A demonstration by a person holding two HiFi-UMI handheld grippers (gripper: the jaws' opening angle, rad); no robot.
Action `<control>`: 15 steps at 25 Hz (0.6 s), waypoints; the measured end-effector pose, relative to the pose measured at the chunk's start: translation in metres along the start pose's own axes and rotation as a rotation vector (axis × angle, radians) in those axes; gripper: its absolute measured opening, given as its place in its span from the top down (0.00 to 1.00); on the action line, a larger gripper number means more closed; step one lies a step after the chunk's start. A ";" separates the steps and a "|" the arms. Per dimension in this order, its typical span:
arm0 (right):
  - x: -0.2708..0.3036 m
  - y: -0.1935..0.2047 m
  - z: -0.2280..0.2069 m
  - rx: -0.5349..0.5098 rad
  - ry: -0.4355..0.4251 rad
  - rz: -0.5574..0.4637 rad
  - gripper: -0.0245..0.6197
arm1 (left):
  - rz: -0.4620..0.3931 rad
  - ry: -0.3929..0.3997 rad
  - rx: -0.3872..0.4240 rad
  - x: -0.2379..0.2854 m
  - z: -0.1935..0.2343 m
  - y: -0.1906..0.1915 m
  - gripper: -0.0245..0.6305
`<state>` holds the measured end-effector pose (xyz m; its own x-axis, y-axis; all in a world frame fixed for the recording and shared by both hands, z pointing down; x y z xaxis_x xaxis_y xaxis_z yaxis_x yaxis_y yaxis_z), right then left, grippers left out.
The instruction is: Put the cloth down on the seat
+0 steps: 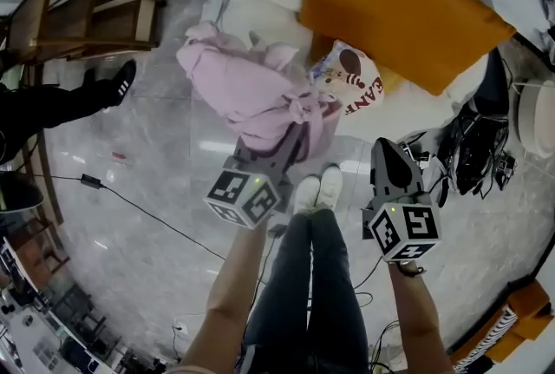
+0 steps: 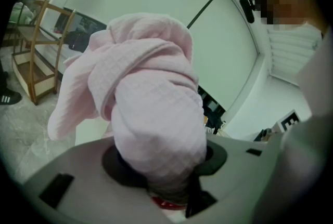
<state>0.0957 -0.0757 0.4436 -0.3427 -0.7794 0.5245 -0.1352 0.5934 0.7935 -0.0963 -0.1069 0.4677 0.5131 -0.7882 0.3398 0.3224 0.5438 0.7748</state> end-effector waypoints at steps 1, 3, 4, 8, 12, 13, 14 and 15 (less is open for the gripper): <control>0.005 0.002 -0.004 0.001 0.000 0.003 0.95 | -0.003 -0.005 -0.012 0.008 0.004 0.004 0.66; 0.013 0.006 -0.009 0.003 0.000 0.005 0.95 | -0.009 -0.017 -0.032 0.020 0.012 0.010 0.66; 0.016 0.007 -0.011 0.004 -0.001 0.005 0.95 | -0.010 -0.022 -0.038 0.025 0.016 0.012 0.66; 0.029 0.010 -0.018 0.001 -0.006 0.005 0.95 | -0.014 -0.038 -0.042 0.039 0.028 0.020 0.66; 0.046 0.018 -0.023 0.003 -0.013 0.018 0.95 | -0.014 -0.063 -0.054 0.056 0.039 0.033 0.66; 0.051 0.020 -0.024 0.004 -0.013 0.021 0.95 | -0.011 -0.066 -0.057 0.061 0.041 0.036 0.66; 0.055 0.022 -0.026 0.004 -0.014 0.026 0.95 | -0.005 -0.070 -0.060 0.065 0.044 0.040 0.66; 0.059 0.024 -0.027 0.003 -0.014 0.031 0.95 | 0.002 -0.073 -0.061 0.069 0.046 0.043 0.66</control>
<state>0.0969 -0.1129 0.5020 -0.3594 -0.7580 0.5443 -0.1270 0.6176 0.7762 -0.0831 -0.1514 0.5489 0.4551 -0.8050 0.3806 0.3704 0.5598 0.7412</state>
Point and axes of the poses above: the fingertips, and each gripper's own axes: x forward along the fingers, z to its left, y out of its underside, the point moved 3 cm from there along -x, backward along the fingers, and after that the axes turned 5 degrees about -z, right-handed, at the moved point
